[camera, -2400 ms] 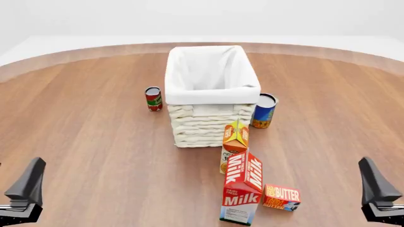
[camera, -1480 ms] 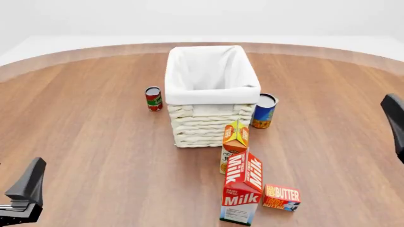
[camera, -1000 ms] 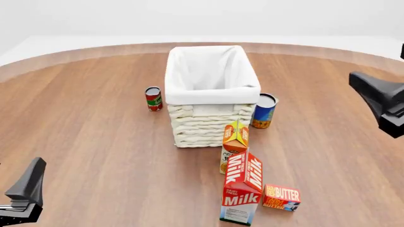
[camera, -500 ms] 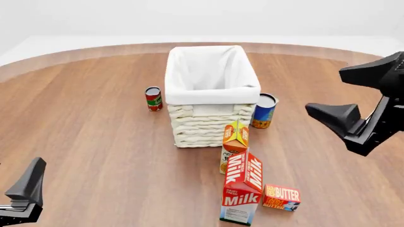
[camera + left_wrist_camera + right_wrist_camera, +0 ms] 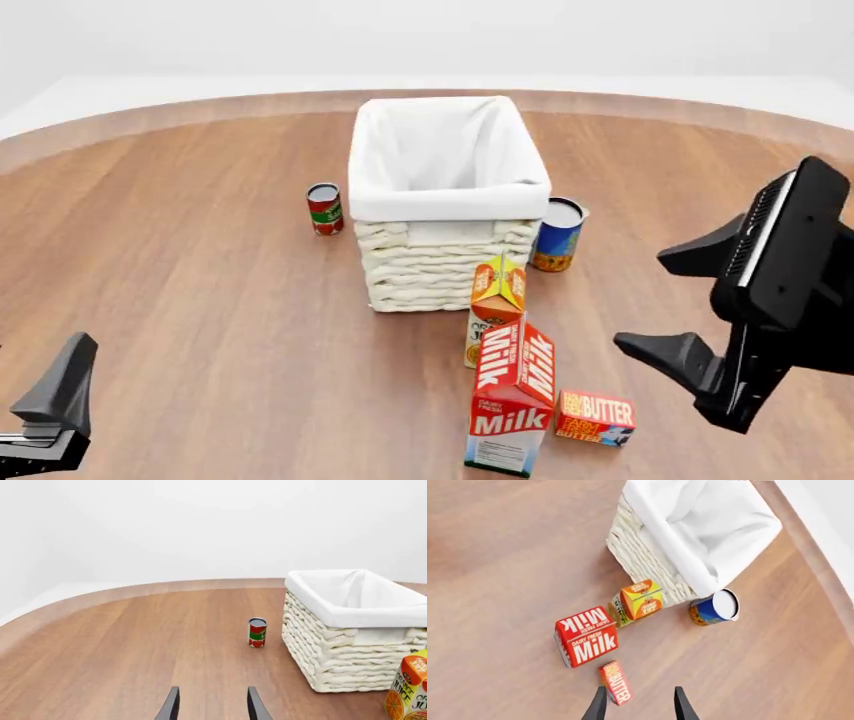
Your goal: Pick up the butter and put it in the basket.
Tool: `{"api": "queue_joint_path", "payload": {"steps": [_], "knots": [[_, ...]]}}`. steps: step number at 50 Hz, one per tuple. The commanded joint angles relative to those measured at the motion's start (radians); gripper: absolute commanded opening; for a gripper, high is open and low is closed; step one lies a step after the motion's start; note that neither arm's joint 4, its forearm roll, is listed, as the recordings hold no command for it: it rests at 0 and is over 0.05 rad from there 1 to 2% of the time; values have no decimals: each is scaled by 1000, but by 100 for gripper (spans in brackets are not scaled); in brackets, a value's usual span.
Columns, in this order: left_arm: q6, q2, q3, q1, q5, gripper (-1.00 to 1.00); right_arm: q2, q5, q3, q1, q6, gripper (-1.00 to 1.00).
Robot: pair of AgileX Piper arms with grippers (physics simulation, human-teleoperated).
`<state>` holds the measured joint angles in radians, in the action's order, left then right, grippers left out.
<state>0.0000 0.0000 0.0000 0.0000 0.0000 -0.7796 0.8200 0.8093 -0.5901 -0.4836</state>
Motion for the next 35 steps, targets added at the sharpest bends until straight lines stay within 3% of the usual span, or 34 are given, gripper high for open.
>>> {"api": "queue_joint_path", "payload": {"steps": [1,19,35], "knots": [[0,0,0,0,0,100,0,21,-83,-31,-7,100],[0,0,0,0,0,100,14,28,-211,-44,-16,100],[0,0,0,0,0,100,-16,-37,-302,-37,-31,100]]}}
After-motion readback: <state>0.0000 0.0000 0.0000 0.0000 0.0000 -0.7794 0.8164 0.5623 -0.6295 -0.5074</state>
